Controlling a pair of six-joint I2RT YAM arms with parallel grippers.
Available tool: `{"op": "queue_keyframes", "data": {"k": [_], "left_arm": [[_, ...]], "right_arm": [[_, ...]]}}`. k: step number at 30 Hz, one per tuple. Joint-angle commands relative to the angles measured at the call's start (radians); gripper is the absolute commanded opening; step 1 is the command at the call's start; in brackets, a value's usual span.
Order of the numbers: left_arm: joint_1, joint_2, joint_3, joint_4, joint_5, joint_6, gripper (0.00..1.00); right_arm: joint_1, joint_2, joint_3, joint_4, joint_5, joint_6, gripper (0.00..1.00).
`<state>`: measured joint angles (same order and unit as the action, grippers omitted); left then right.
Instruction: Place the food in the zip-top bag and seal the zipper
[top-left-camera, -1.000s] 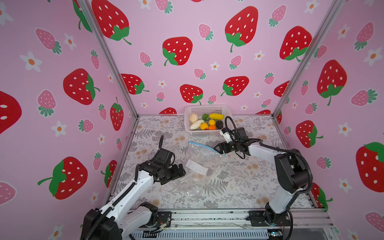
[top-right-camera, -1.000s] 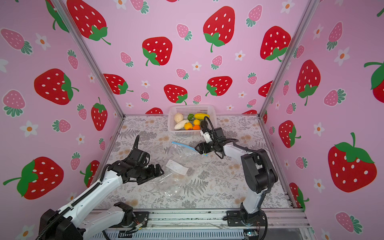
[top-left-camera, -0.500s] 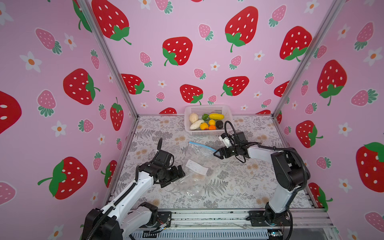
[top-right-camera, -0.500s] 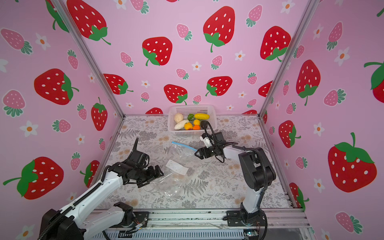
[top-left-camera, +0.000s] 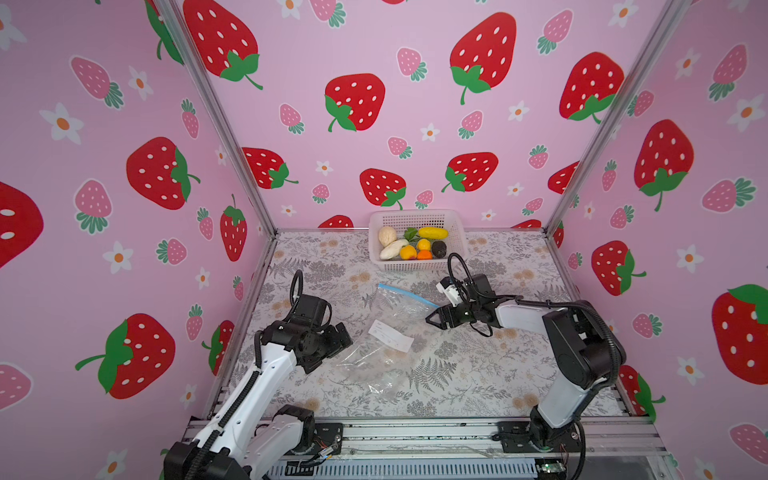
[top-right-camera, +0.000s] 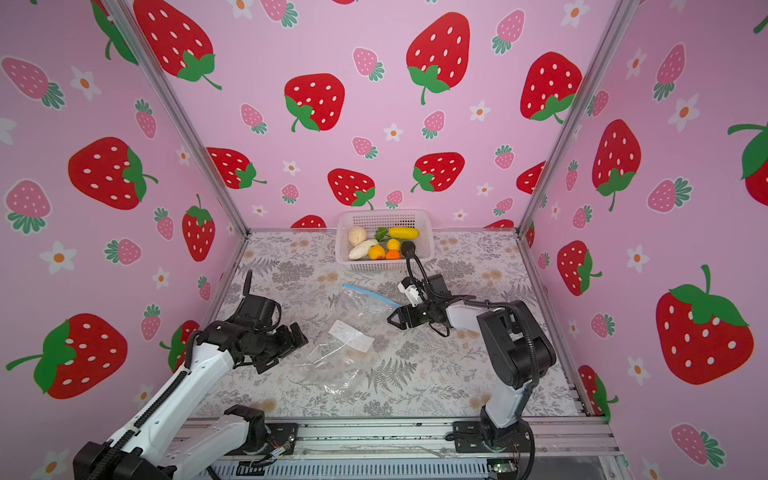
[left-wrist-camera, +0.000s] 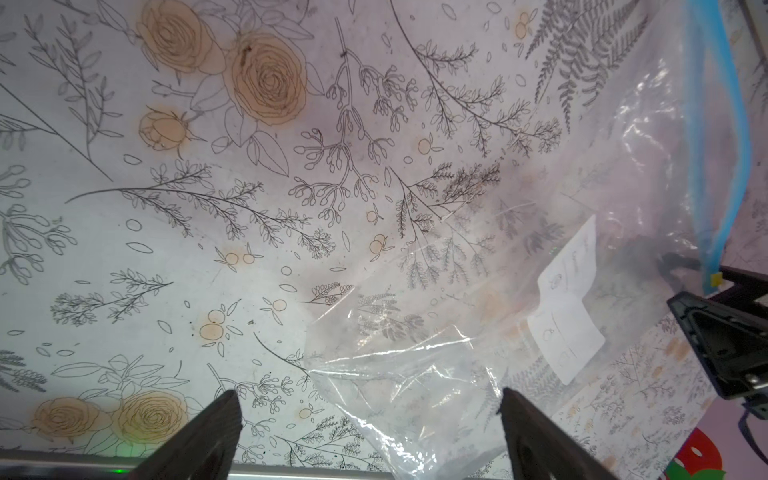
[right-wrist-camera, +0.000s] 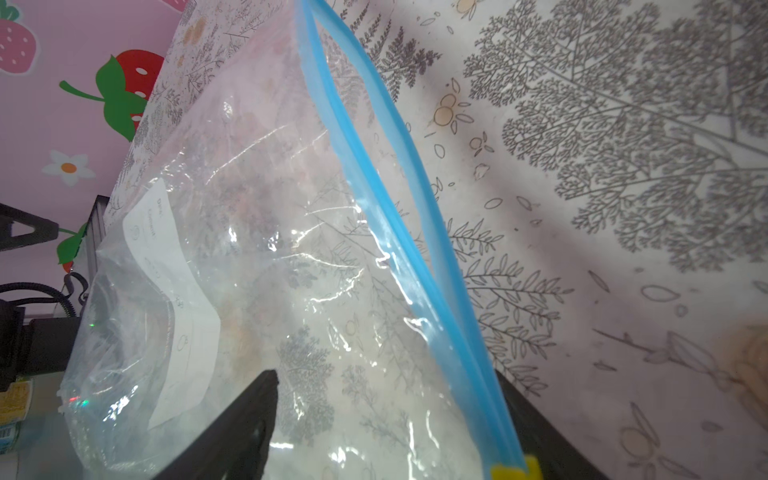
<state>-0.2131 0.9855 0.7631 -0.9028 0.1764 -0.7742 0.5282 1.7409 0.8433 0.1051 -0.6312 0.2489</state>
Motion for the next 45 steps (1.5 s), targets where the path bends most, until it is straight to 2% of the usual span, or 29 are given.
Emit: {"op": "queue_keyframes", "data": {"k": [1,7,11,18,30,36,39,42,45], "left_arm": [[0.002,-0.026,-0.035,-0.056,0.039,-0.063,0.99],[0.003,-0.082,-0.081,-0.079,0.085,-0.122,0.99],[0.001,-0.115,-0.1,-0.106,0.074,-0.14,0.99],[0.001,-0.069,-0.153,0.0,0.139,-0.156,0.99],[0.011,0.13,-0.045,0.085,0.044,-0.059,0.99],[0.035,0.221,0.039,0.081,-0.07,0.009,0.99],[0.041,0.255,0.061,0.109,-0.077,0.018,0.99],[0.044,0.292,0.081,0.122,-0.073,0.033,0.99],[0.061,0.316,0.094,0.12,-0.084,0.056,0.99]], "right_arm": [[0.015,-0.045,-0.047,0.079,-0.004,0.065,0.79],[0.034,-0.09,-0.112,0.171,0.023,0.149,0.78],[0.057,-0.094,-0.123,0.19,0.038,0.166,0.78],[0.115,-0.092,-0.119,0.195,0.047,0.182,0.78],[0.191,-0.098,-0.144,0.196,0.045,0.211,0.77],[0.191,-0.104,-0.159,0.168,0.073,0.19,0.79],[0.185,-0.12,-0.159,0.15,0.073,0.183,0.81],[0.155,-0.148,-0.17,0.128,0.065,0.173,0.88],[0.097,-0.174,-0.186,0.123,-0.002,0.168,0.9]]}}
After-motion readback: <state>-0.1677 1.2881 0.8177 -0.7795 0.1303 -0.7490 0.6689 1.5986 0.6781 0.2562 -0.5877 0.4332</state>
